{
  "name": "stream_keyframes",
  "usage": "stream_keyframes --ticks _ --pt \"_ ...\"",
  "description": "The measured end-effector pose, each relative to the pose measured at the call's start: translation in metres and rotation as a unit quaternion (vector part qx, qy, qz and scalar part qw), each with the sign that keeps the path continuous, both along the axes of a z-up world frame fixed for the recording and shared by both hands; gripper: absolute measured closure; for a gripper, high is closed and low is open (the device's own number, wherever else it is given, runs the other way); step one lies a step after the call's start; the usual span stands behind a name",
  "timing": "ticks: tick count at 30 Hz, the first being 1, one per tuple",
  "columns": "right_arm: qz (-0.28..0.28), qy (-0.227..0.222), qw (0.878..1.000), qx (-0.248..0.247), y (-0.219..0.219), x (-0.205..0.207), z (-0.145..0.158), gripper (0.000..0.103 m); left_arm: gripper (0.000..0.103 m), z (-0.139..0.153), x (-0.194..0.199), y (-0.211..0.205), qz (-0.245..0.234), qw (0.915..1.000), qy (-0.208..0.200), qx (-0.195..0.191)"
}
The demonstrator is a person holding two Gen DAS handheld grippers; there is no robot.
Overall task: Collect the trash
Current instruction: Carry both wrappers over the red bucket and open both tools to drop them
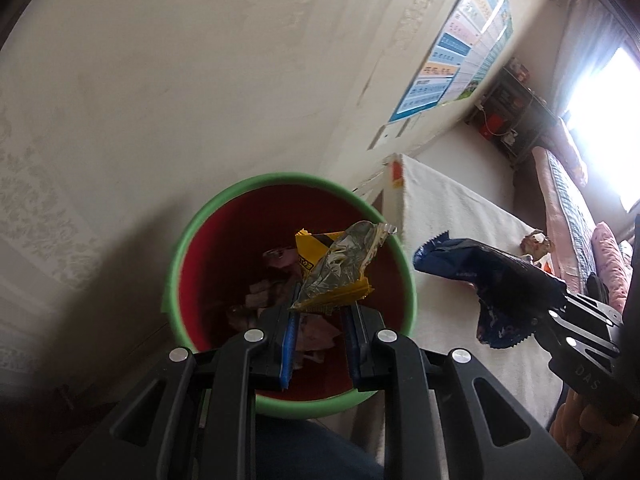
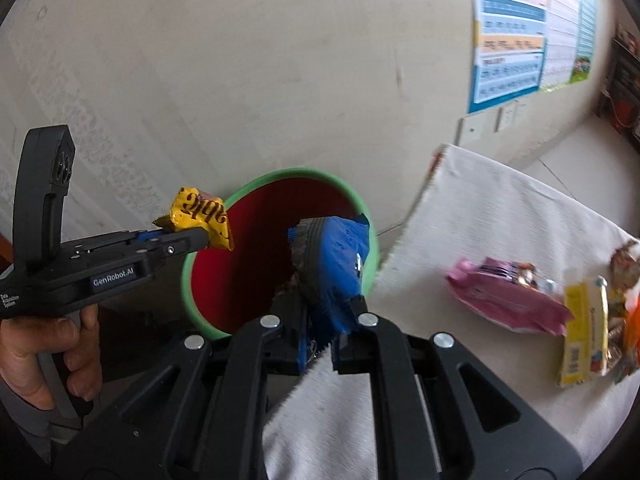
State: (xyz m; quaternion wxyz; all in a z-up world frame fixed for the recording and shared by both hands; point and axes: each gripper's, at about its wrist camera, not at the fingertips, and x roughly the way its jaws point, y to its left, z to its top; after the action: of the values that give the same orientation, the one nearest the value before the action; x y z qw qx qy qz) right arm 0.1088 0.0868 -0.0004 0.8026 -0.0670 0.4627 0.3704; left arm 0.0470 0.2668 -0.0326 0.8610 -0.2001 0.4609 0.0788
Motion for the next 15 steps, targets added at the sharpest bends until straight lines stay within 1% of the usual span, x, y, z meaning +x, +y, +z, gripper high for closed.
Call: stream_keyframes --ticks 9,15 --pt "0.03 0.001 1.0 -0.006 0.039 -0.002 -0.006 0.094 0.085 -0.004 -0.007 0.016 0.012 0.9999 0.006 -0.001" --pt "0.034 0.005 0.999 -0.017 0.053 0.002 -0.017 0.094 0.083 -0.007 -0.004 0.025 0.016 0.9998 0.009 -0.002"
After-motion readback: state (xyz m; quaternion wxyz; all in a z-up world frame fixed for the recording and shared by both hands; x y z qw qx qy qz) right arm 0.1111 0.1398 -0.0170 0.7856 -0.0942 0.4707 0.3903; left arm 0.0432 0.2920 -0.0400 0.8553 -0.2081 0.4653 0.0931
